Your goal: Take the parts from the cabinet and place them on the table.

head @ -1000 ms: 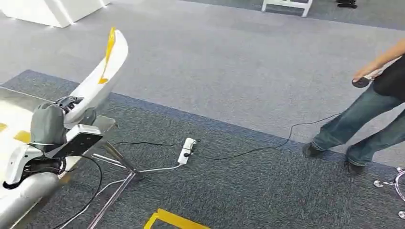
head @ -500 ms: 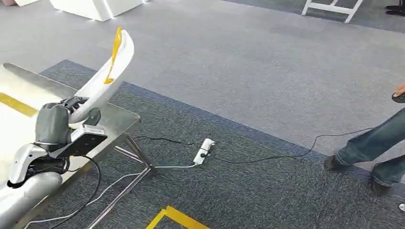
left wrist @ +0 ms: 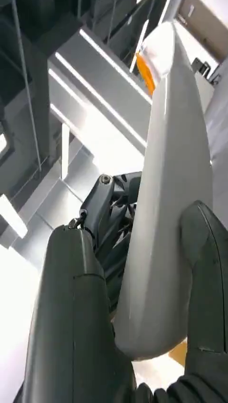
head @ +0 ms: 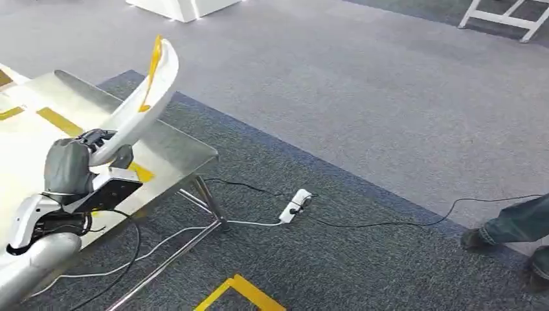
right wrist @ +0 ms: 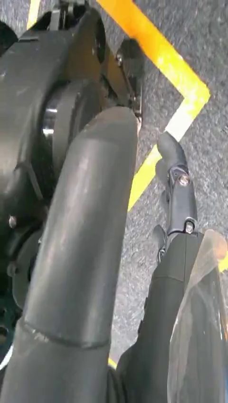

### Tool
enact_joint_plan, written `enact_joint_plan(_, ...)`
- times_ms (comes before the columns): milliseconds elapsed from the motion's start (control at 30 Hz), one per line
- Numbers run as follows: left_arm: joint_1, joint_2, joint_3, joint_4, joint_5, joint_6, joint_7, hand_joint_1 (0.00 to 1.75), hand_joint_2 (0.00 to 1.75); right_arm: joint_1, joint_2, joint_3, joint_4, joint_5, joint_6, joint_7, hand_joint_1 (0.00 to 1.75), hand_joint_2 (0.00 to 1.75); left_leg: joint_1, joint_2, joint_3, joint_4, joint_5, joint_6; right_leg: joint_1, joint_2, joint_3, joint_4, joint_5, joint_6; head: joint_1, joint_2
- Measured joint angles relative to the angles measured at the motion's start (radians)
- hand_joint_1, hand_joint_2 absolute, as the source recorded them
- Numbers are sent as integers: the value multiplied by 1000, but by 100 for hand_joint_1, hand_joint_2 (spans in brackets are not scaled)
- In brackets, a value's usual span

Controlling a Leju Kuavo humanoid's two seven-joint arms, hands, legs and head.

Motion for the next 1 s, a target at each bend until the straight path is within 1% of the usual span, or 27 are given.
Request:
enact_joint_plan(33, 1, 0, 0, 0, 0, 0, 0, 175, 175, 0, 0, 0, 0, 0, 0, 0, 0, 0, 0, -12, -1, -1, 1, 2, -1, -12, 5, -3, -1, 4, -1, 0)
enact_joint_plan(67, 1, 2, 0, 0, 0, 0, 0, 175, 175, -1, -1, 0, -1, 0, 0, 0, 0, 0, 7, -23, 6, -14, 8, 10, 0, -14, 7, -2, -7, 12, -1, 0)
enact_joint_plan(100, -1, 2, 0, 0, 0, 0, 0, 175, 175, -2, -1, 1, -1, 0, 0, 0, 0, 0, 11, -28, 9, -19, 12, 13, -4, 30, -5, 14, -20, 17, 1, 0)
enact_joint_plan(133, -6, 2, 0, 0, 0, 0, 0, 175, 175, -2, -1, 1, -2, 0, 0, 0, 0, 0, 14, -37, 8, -18, 13, 17, -7, 65, -26, 60, -48, 19, 2, 0)
enact_joint_plan(167, -6, 2, 0, 0, 0, 0, 0, 175, 175, -3, -1, 2, -2, 0, 0, 0, 0, 0, 16, -45, 7, -18, 13, 18, -9, 80, -62, 136, -82, 23, 6, 0)
enact_joint_plan(267, -6, 2, 0, 0, 0, 0, 0, 175, 175, -3, -1, 2, -2, 0, 0, 0, 0, 0, 16, -45, 7, -18, 13, 18, -9, 80, -62, 136, -82, 23, 6, 0)
enact_joint_plan(300, -6, 2, 0, 0, 0, 0, 0, 175, 175, -3, -1, 2, -2, 0, 0, 0, 0, 0, 16, -46, 7, -18, 13, 18, -9, 81, -67, 146, -87, 23, 6, 0)
enact_joint_plan(333, 0, -3, -4, 1, 0, 0, 1, 175, 175, 0, -2, 5, -2, 0, 0, 2, 0, 0, 17, -84, 8, -16, 13, 17, -11, 87, -162, 301, -107, 32, 6, 0)
enact_joint_plan(367, -1, -5, -4, 1, 0, 0, 2, 175, 175, -1, -3, 5, -2, 0, 0, 2, 0, 0, 22, -109, 11, -12, 9, 11, -18, 101, -84, 116, 4, 36, 6, 0)
enact_joint_plan(400, -2, -5, -4, 1, 0, 0, 2, 175, 175, -1, -2, 5, -2, 0, 0, 2, 0, 0, 23, -118, 10, -7, 5, 5, -26, 131, -48, 33, 33, 40, 6, 0)
enact_joint_plan(433, -3, -5, -3, 1, 0, 0, 3, 175, 175, -3, -2, 7, -2, 0, 0, 1, 0, 0, 18, -127, 2, 0, 2, -1, -27, 164, -32, 15, 12, 40, 9, 0)
enact_joint_plan(467, -5, -5, -3, 1, 0, 0, 5, 175, 175, -4, -2, 9, -2, 0, 0, 1, 0, 0, 19, -136, -5, 6, 5, -4, -28, 156, -25, 10, 14, 27, 6, 0)
enact_joint_plan(533, -4, -4, -3, 1, 0, 0, 5, 175, 175, -6, -3, 10, -2, 0, 0, 3, 0, 0, 25, -154, -6, -1, 12, -15, -21, 140, -24, 11, 14, 17, 8, 0)
enact_joint_plan(567, -3, -3, -3, 2, 0, 0, 5, 175, 175, -7, -2, 11, -2, 0, 0, 3, 0, 0, 25, -163, -7, 0, 10, -19, -23, 131, -22, 7, 17, 11, 7, 0)
enact_joint_plan(600, -2, -1, -3, 1, 0, 0, 5, 175, 175, -9, -3, 11, -2, 0, 0, 3, 0, 0, 25, -143, -10, 12, -2, -23, -26, 119, -19, 4, 18, 4, 8, 0)
enact_joint_plan(633, -8, 0, -2, 2, 0, 0, 5, 175, 175, -9, -3, 11, -2, 0, 0, 3, 0, 0, 23, -105, -25, 44, -25, -30, -26, 114, -18, 4, 17, -1, 0, 0)
enact_joint_plan(667, -11, -1, -3, 2, 0, 0, 5, 175, 175, -11, -3, 12, -2, 0, 0, 3, 0, 0, 25, -85, -59, 115, -63, -34, -24, 101, -18, 4, 15, -8, -2, 0)
enact_joint_plan(700, -10, -3, -3, 2, 0, 0, 5, 175, 175, -12, -3, 12, -2, 0, 0, 3, 0, 0, 27, -76, -97, 197, -98, -37, -23, 92, -18, 4, 14, -10, -1, 0)
enact_joint_plan(733, -7, -3, -5, 3, 0, 0, 5, 175, 175, -11, -3, 13, -2, 0, 0, 3, 0, 0, 28, -72, -131, 266, -124, -39, -23, 81, -18, 5, 13, -12, -2, 0)
enact_joint_plan(767, -4, -5, -5, 3, 0, 0, 5, 175, 175, -10, -3, 15, -2, 0, 0, 3, 0, 0, 29, -71, -149, 303, -128, -40, -22, 71, -18, 5, 12, -14, -2, 0)
enact_joint_plan(800, -2, -5, -5, 5, 0, 0, 6, 175, 175, -11, -3, 18, -2, 0, 0, 3, 0, 0, 30, -70, -145, 294, -111, -40, -22, 61, -17, 5, 11, -13, -2, 0)
enact_joint_plan(833, -3, -5, -5, 5, 0, 0, 6, 175, 175, -13, -3, 19, -2, 0, 0, 3, 0, 0, 30, -69, -121, 243, -73, -38, -21, 51, -15, 5, 10, -13, -2, 0)
enact_joint_plan(867, -3, -4, -5, 5, 0, 0, 6, 175, 175, -12, -3, 19, -2, 0, 0, 3, 0, 0, 29, -63, -81, 164, -29, -33, -20, 43, -12, 5, 9, -12, -2, 0)
enact_joint_plan(900, -4, -3, -4, 5, 0, 0, 6, 175, 175, -13, -3, 19, -2, 0, 0, 3, 0, 0, 26, -46, -34, 74, 11, -27, -19, 34, -7, 5, 6, -10, -2, 0)
enact_joint_plan(933, -6, -3, -3, 5, 0, 0, 6, 175, 175, -13, -3, 19, -2, 0, 0, 3, 0, 0, 17, 3, -2, 16, 6, -19, -18, 26, -4, 3, 4, -7, 0, 0)
enact_joint_plan(967, -10, -3, -3, 5, 0, 0, 6, 175, 175, -14, -3, 20, -2, 0, 0, 3, 0, 0, 7, 11, 3, -3, 2, -15, -12, 21, -7, 7, 1, 0, -2, 0)
enact_joint_plan(1000, -11, -3, -3, 4, 0, 0, 6, 175, 175, -15, -3, 21, -2, 0, 0, 3, 0, 0, 9, 2, -4, 2, 3, -14, -12, 11, -8, 6, 2, 5, 1, 0)
